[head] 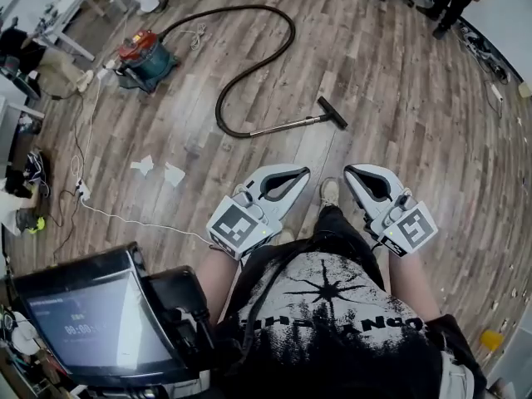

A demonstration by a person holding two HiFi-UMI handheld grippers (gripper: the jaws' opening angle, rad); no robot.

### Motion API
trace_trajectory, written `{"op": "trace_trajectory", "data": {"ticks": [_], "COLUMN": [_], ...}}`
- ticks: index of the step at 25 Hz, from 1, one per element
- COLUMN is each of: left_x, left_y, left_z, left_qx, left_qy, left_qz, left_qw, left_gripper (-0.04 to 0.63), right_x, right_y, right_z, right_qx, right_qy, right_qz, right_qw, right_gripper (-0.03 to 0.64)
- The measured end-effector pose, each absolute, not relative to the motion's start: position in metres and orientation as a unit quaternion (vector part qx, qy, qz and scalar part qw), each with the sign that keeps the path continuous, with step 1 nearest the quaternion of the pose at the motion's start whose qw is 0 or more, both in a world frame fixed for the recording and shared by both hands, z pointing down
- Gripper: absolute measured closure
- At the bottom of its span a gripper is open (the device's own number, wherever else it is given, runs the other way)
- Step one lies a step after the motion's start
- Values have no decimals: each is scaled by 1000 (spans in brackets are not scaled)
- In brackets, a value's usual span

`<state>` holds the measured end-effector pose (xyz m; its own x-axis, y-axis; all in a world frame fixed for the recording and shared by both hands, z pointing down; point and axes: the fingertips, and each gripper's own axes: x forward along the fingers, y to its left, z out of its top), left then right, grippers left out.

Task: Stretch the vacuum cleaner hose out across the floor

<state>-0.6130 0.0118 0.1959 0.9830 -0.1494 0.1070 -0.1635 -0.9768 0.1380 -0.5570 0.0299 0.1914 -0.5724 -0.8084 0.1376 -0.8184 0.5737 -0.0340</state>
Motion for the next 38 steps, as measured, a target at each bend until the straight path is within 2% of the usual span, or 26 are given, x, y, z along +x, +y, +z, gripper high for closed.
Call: {"op": "trace_trajectory", "data": {"ticks": [23,38], "left_x": [-532,-487], "left_y": [-178,-226], "left_z": [162,172], "left_qx": [946,922], "left_qy": [-311,-374], "left_qz": [59,64], "left_qw": [70,72], "left_gripper": [595,595], "right_x": [-482,-442], "right_y": [-180,-238], "right_z": [159,171], "right_qx": [223,160], "right_qy": [-974,-987], "right_qz": [32,36], "right_qw": [19,5], "right_gripper": [611,611]}}
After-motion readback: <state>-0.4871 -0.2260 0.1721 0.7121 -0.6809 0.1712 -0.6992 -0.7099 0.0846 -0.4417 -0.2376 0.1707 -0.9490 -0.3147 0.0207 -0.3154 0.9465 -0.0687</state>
